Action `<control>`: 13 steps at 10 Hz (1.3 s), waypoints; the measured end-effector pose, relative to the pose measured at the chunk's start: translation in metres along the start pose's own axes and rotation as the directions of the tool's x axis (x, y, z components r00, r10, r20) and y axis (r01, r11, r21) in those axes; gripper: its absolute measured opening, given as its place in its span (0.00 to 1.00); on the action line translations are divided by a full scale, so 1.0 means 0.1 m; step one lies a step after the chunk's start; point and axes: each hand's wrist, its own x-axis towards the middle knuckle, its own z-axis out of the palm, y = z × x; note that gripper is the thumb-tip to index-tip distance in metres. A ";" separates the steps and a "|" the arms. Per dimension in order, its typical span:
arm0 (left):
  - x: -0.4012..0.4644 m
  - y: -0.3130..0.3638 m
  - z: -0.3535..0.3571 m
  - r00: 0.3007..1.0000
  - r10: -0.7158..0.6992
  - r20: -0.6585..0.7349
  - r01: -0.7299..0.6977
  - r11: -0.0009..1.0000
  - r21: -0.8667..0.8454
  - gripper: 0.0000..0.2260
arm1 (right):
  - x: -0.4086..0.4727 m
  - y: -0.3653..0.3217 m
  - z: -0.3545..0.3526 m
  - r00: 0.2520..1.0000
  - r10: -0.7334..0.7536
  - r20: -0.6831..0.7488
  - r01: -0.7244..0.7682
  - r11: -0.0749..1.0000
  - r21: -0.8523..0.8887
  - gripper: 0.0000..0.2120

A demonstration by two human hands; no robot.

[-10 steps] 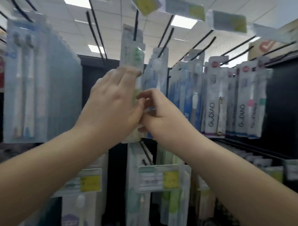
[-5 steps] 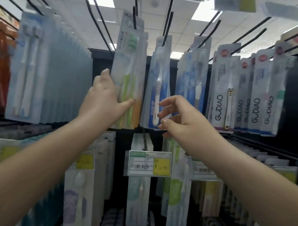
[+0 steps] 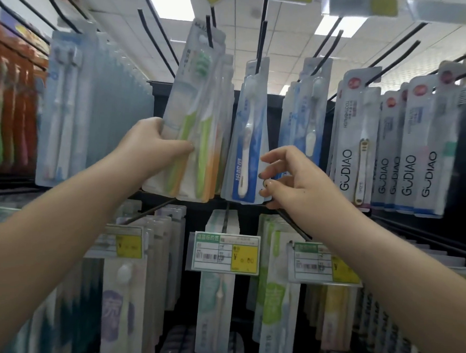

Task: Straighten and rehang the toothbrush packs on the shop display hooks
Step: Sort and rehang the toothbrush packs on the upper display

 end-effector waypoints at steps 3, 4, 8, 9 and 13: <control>-0.01 -0.01 0.03 1.000 -0.011 -0.003 0.010 0.996 -0.088 0.09 | -0.07 0.11 -0.04 0.998 0.053 0.034 -0.053 0.999 -0.007 0.10; -0.04 0.01 0.04 1.000 -0.010 0.029 0.013 0.993 -0.116 0.04 | -0.08 0.12 -0.06 0.997 0.058 0.041 -0.058 0.998 -0.013 0.10; -0.03 0.03 -0.04 0.995 -0.071 0.069 0.083 0.980 -0.182 0.06 | -0.07 0.18 -0.05 0.998 0.041 0.039 -0.041 0.999 0.006 0.10; -0.02 0.03 -0.08 0.996 -0.068 0.057 0.077 0.983 -0.165 0.07 | -0.06 0.18 -0.03 0.998 0.038 0.041 -0.039 0.999 0.014 0.10; -0.02 0.09 -0.24 0.999 -0.039 0.000 0.039 0.998 -0.058 0.06 | -0.06 0.16 -0.04 0.998 0.040 0.049 -0.040 0.999 0.001 0.11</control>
